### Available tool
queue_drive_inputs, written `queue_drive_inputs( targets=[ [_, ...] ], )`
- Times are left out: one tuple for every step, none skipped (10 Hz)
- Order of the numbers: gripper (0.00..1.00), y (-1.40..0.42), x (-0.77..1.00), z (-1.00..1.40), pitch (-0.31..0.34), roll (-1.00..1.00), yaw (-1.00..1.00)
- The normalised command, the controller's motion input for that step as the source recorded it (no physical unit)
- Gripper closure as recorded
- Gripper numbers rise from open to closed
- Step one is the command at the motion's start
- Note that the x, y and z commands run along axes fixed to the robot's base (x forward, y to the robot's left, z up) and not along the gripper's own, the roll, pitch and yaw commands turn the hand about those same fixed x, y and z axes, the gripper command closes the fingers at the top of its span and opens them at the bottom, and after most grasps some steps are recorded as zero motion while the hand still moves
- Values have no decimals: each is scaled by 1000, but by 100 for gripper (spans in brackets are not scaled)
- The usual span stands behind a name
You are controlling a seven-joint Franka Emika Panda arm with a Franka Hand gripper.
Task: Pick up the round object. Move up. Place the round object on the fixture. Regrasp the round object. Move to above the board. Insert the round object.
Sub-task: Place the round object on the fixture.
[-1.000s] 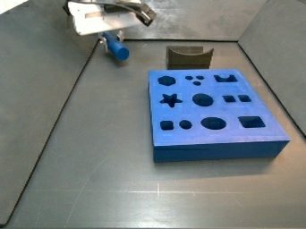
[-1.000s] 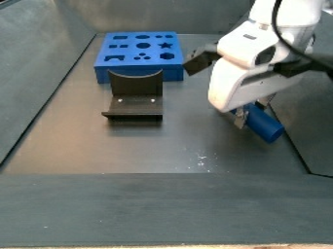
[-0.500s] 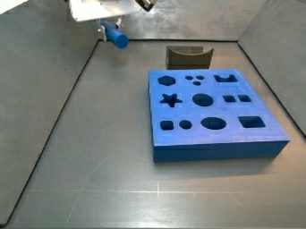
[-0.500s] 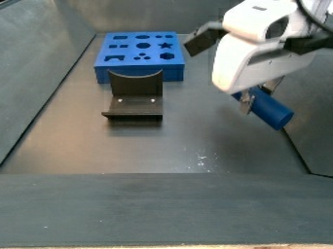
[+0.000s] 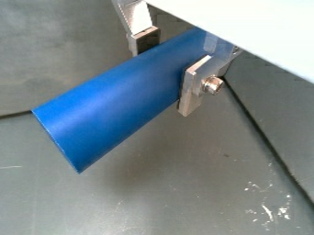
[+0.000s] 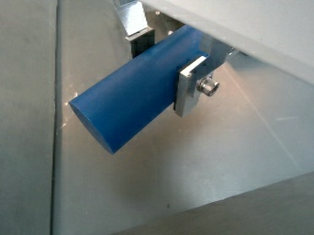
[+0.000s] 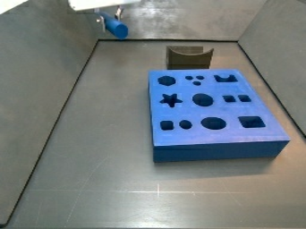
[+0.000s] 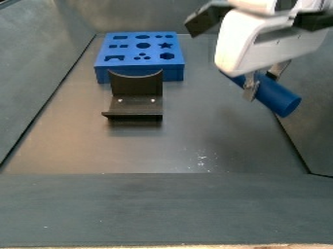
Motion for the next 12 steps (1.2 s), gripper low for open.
queue_drive_inputs(
  targets=[
    [100, 8, -19, 1000, 41, 29, -1],
    [100, 11, -24, 1000, 47, 42, -7],
    [100, 14, -27, 1000, 52, 51, -11],
    [100, 22, -31, 1000, 62, 66, -14],
    [100, 20, -29, 881, 71, 73, -10],
    [100, 15, -18, 712, 78, 78, 0],
    [100, 15, -15, 627, 83, 80, 6],
    [100, 11, -5, 408, 94, 86, 14],
    [100, 9, -5, 319, 98, 84, 16],
    [100, 8, -3, 186, 97, 78, 22],
    [100, -142, 1000, -34, -77, 49, -1000],
    [100, -140, 1000, -49, -75, 44, -1000]
  ],
)
